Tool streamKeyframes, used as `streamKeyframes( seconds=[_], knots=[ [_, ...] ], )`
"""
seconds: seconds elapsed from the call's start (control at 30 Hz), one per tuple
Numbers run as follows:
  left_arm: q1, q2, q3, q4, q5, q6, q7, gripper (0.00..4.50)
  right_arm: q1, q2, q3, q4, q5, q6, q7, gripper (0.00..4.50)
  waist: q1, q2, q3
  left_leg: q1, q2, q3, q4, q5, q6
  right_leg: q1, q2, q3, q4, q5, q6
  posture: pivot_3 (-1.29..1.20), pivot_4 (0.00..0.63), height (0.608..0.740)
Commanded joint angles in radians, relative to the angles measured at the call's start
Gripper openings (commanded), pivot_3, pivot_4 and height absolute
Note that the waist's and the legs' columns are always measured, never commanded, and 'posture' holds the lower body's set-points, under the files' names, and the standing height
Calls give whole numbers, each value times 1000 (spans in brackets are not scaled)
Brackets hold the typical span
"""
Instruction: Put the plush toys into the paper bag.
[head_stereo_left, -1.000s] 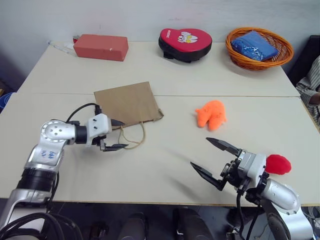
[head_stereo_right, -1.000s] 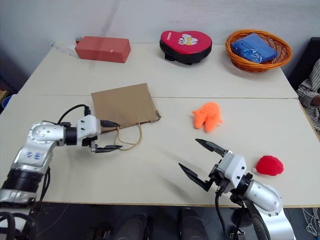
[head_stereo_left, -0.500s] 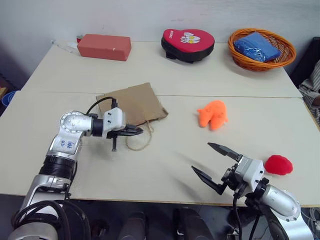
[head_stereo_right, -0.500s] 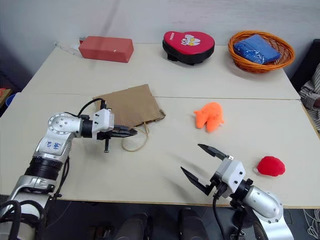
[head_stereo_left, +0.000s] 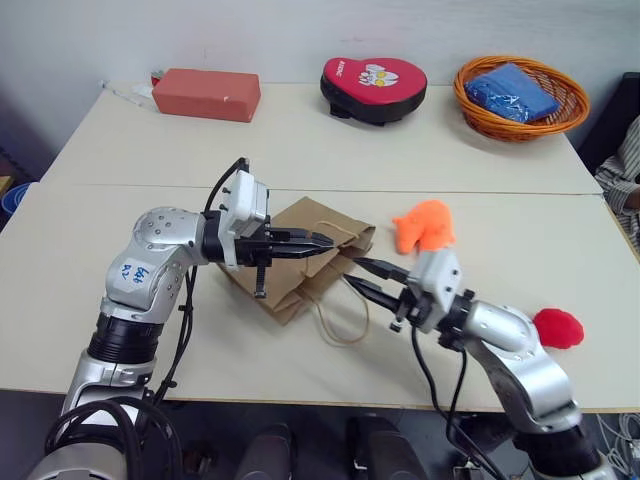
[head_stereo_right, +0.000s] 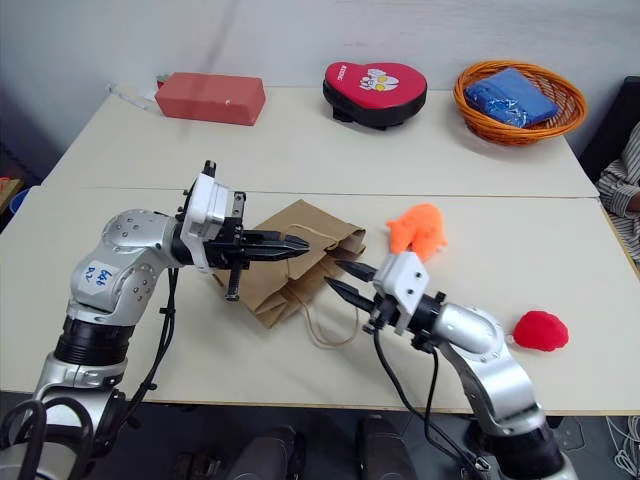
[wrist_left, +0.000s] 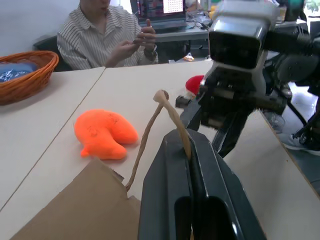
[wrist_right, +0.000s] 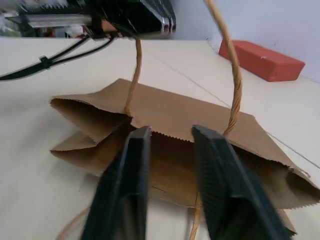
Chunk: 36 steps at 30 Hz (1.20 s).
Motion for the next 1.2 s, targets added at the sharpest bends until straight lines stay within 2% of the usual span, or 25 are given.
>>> streamKeyframes(
  seconds=[0.03, 0.37, 0.6, 0.93, 1.2],
  knots=[
    [2, -14, 19, -68, -29, 13, 32, 0, -31, -10, 47, 55, -86, -34, 14, 26, 0, 0, 0, 0, 0, 0, 0, 0, 0, 0, 0, 0, 0, 0, 0, 0, 150, 740],
    [18, -18, 48, -103, -56, 56, 79, 0, -131, 103, 75, 197, -155, -67, -23, 26, -10, 0, 0, -1, 0, 0, 0, 0, -1, -2, 0, 0, 1, 0, 0, 0, 150, 740],
    [4, -41, 61, -100, -80, 71, 99, 0, -186, 131, 120, 315, -212, -76, -4, 26, -6, 0, 0, -1, 0, 0, 0, 0, -1, -1, 0, 0, 0, 0, 0, 0, 150, 740],
    [-13, -43, 98, -112, -173, 151, 110, 0, -262, 242, 160, 445, -269, -94, -24, 26, -19, 0, 0, -1, 0, 0, 0, 1, -1, -2, 0, 0, 1, 0, 0, 0, 150, 740],
    [-34, -39, 145, -95, -198, 164, 131, 0, -297, 270, 155, 582, -305, -143, -24, 26, -31, 0, 0, -1, 0, 0, 0, 1, -2, -2, 0, -1, 1, 0, 0, 0, 150, 740]
  ],
)
